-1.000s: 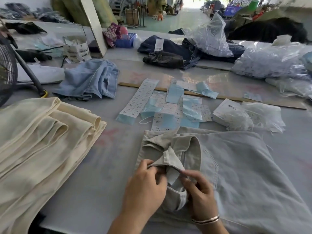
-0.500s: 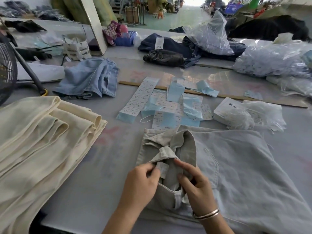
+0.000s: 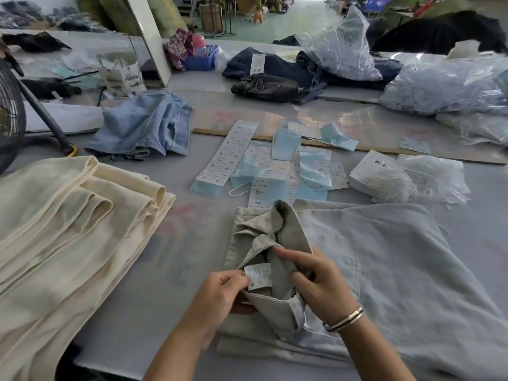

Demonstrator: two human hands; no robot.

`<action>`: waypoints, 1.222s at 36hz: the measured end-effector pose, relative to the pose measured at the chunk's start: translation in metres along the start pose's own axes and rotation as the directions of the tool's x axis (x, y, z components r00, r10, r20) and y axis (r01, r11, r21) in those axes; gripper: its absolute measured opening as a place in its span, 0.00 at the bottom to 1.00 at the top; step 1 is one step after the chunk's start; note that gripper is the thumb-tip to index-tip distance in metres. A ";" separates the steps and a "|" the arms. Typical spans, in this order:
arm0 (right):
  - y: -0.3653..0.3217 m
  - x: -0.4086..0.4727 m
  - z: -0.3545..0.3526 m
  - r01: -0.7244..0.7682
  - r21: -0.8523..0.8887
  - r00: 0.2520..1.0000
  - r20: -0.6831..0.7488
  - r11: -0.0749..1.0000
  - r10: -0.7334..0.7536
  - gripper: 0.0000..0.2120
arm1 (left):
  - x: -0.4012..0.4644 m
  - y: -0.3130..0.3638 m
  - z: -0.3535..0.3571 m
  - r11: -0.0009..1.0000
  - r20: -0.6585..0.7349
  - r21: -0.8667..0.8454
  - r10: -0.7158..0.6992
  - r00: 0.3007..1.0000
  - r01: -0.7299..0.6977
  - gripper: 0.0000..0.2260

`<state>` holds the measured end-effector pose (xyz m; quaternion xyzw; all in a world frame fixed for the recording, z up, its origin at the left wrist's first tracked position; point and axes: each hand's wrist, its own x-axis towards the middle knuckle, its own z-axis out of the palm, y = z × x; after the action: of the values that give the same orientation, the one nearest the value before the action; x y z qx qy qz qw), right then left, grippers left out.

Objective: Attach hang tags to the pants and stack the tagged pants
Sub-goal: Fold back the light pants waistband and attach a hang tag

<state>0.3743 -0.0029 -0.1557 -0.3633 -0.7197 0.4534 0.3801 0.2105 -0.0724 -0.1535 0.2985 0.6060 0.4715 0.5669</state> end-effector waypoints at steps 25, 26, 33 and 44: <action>-0.006 -0.012 -0.004 -0.094 0.094 0.935 0.350 0.991 0.055 0.30 | 0.015 0.043 0.000 0.801 -0.265 0.032 0.584 0.767 -0.598 0.13; -0.008 -0.011 -0.004 -0.082 0.036 0.916 0.396 0.996 0.061 0.29 | 0.017 0.052 0.001 0.763 -0.246 0.107 0.642 0.726 -0.638 0.14; 0.016 0.046 -0.060 -0.127 -0.472 0.990 -0.012 0.872 0.138 0.09 | 0.059 0.049 0.056 0.546 0.098 0.623 0.656 0.749 -0.560 0.08; 0.084 0.162 -0.155 -0.298 -0.811 0.952 -0.213 0.503 0.220 0.14 | 0.102 -0.024 0.089 -0.010 0.323 0.938 0.386 0.864 -0.347 0.31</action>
<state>0.4525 0.2228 -0.1519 -0.6214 -0.7690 0.0925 0.1180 0.2826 0.0304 -0.2088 0.7355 0.6687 0.0833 0.0696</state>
